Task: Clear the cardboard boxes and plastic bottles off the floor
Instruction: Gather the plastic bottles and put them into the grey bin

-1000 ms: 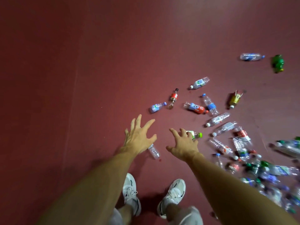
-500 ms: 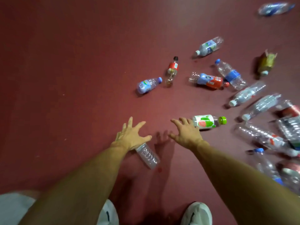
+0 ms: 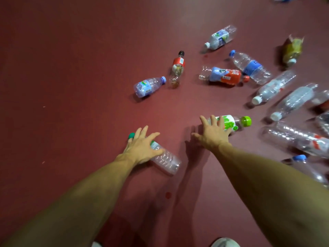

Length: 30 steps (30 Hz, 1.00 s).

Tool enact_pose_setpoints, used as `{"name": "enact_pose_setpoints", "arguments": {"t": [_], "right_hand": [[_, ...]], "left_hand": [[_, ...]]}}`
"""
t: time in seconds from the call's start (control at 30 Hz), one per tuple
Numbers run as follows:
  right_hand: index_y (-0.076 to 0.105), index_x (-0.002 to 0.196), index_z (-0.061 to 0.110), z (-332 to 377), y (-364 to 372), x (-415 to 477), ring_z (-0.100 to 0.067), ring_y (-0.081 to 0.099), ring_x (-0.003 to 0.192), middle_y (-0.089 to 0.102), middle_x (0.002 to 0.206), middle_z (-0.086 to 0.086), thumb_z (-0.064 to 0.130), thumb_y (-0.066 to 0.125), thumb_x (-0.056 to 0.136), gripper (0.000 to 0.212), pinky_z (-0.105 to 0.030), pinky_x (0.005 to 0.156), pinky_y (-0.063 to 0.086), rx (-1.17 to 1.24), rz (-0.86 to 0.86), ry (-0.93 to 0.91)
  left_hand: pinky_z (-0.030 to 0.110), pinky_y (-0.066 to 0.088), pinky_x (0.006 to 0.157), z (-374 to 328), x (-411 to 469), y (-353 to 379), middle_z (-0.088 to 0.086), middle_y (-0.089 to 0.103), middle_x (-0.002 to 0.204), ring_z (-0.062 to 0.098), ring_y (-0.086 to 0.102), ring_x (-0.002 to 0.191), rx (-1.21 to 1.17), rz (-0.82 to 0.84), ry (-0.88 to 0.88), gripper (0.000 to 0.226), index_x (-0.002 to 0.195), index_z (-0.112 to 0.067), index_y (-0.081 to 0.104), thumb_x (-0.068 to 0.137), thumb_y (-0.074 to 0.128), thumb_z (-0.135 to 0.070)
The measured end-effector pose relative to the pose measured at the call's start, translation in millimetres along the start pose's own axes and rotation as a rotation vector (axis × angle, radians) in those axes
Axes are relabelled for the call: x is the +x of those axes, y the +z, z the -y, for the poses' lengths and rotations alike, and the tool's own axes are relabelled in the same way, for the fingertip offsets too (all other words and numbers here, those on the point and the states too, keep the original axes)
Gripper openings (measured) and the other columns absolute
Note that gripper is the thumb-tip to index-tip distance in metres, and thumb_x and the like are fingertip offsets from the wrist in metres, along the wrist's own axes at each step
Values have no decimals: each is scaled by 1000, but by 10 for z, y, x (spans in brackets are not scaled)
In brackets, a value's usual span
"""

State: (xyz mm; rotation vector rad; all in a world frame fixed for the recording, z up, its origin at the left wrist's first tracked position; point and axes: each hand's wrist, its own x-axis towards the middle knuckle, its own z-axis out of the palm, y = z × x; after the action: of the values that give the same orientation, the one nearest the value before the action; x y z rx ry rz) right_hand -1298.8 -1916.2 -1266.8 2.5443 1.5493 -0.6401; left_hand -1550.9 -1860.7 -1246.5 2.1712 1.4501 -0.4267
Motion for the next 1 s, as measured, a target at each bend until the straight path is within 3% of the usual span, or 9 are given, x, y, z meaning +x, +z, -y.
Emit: {"name": "enact_pose_setpoints", "arguments": {"t": [0.1, 0.17, 0.23, 0.33, 0.47, 0.63, 0.73, 0.9, 1.0], "right_hand": [[13, 158, 37, 67, 131, -45, -39, -10, 151, 0, 166, -7, 62, 51, 94, 78, -75, 108, 18, -17, 24, 23], [18, 157, 34, 104, 126, -58, -40, 3, 149, 15, 161, -8, 59, 52, 94, 75, -72, 106, 29, -6, -33, -1], [25, 155, 29, 135, 97, -78, -37, 20, 142, 33, 148, -10, 56, 52, 95, 71, -58, 102, 39, 4, -88, -33], [39, 147, 22, 163, 111, -168, -34, 30, 133, 40, 136, -13, 50, 51, 96, 60, -49, 98, 40, 9, -132, -56], [44, 144, 19, 82, 123, -236, -37, 19, 141, 24, 150, -17, 44, 56, 96, 55, -48, 99, 44, 41, -145, -75], [22, 154, 36, -51, 122, -264, -40, -8, 151, -15, 165, -10, 52, 56, 96, 70, -54, 103, 42, 142, 3, -10], [17, 157, 37, -90, 150, -290, -36, -5, 152, -15, 165, -10, 55, 56, 95, 76, -54, 106, 39, 206, 37, -27], [43, 140, 33, -29, 194, -253, -28, 2, 152, -4, 166, -10, 53, 63, 90, 58, -51, 104, 41, 303, -32, -84], [48, 135, 30, 52, 223, -234, -25, 0, 153, -4, 166, -6, 52, 66, 89, 55, -50, 103, 42, 253, -28, -139]], "left_hand": [[52, 11, 122, 20, 17, 125, 1, -12, 167, 29, -13, 153, -63, 74, -60, 85, 153, -54, 18, 81, 60, -73], [52, 7, 122, 17, 38, 225, 1, -14, 167, 30, -18, 152, -59, 113, -67, 86, 153, -54, 17, 80, 58, -75], [54, 1, 122, 9, 58, 315, 0, -15, 167, 27, -24, 150, -51, 113, -62, 84, 153, -53, 20, 81, 57, -76], [55, -2, 121, -2, 92, 364, -2, -14, 167, 23, -27, 149, -59, 100, -70, 84, 153, -50, 25, 80, 56, -78], [53, -2, 122, 22, 66, 351, -5, -11, 167, 21, -25, 150, -33, 102, -63, 80, 150, -49, 33, 80, 52, -81], [50, 2, 123, 61, 10, 327, -5, -9, 167, 21, -21, 151, 0, 108, -47, 76, 148, -51, 35, 81, 49, -82], [50, 2, 122, 40, 17, 311, -5, -7, 168, 22, -20, 152, -1, 117, -48, 75, 147, -51, 36, 81, 50, -82], [51, 1, 123, 30, 40, 316, -5, -4, 168, 21, -20, 152, -31, 116, -49, 72, 144, -52, 40, 79, 52, -82], [51, 1, 122, 18, 41, 305, -6, -2, 168, 20, -19, 152, -36, 115, -50, 70, 142, -51, 44, 79, 52, -81]]}}
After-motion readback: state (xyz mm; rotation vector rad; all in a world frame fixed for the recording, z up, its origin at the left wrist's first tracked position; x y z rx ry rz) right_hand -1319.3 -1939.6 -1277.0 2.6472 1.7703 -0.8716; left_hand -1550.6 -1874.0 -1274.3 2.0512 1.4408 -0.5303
